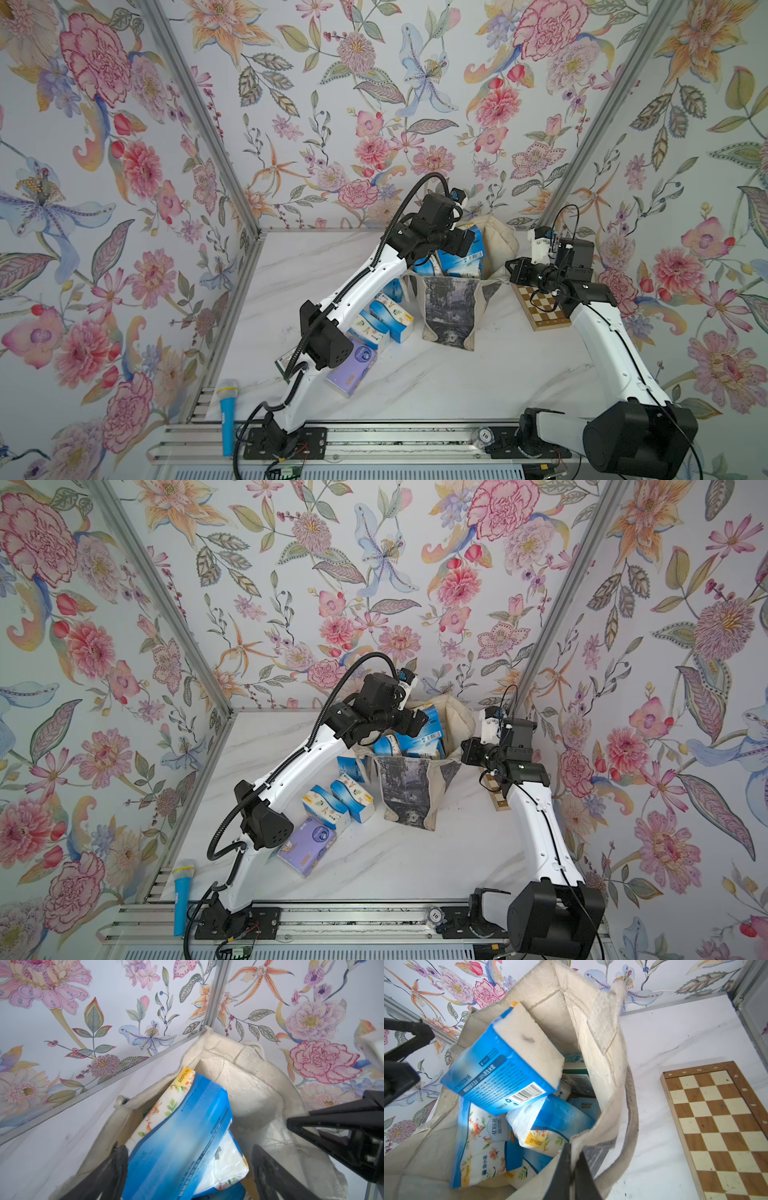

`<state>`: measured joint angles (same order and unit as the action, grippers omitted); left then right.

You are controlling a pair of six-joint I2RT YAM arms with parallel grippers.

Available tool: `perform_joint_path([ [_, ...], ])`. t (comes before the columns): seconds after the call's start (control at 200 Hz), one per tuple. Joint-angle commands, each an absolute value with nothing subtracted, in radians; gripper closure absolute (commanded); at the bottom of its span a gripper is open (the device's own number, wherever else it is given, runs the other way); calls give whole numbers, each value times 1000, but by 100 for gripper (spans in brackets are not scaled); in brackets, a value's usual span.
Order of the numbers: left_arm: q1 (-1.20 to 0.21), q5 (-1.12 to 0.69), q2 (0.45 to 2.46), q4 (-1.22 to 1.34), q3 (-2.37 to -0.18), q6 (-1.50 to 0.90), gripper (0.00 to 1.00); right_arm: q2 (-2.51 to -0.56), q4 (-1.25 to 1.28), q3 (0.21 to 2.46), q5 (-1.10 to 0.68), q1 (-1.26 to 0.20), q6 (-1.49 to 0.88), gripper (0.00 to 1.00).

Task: Put tissues into the canvas bag
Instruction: Place the pack of facial tissues in the canvas bag.

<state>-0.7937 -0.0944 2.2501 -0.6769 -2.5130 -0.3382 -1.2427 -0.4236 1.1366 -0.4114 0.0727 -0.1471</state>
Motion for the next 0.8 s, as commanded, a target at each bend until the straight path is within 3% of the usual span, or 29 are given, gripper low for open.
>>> perform_joint_path([
  [0.0,-787,-62,2227,-664,-2485,-326,23,-1232,-377,1127,-425,75,-149,92],
  [0.235,-786,-144,2272,-653,-2491,-321,41,-1251,-373,1132,-433,72,-149,92],
  [0.796,-782,83,2458,-632,-2569,-220,40,-1250,-372,1127,-419,82,-146,92],
])
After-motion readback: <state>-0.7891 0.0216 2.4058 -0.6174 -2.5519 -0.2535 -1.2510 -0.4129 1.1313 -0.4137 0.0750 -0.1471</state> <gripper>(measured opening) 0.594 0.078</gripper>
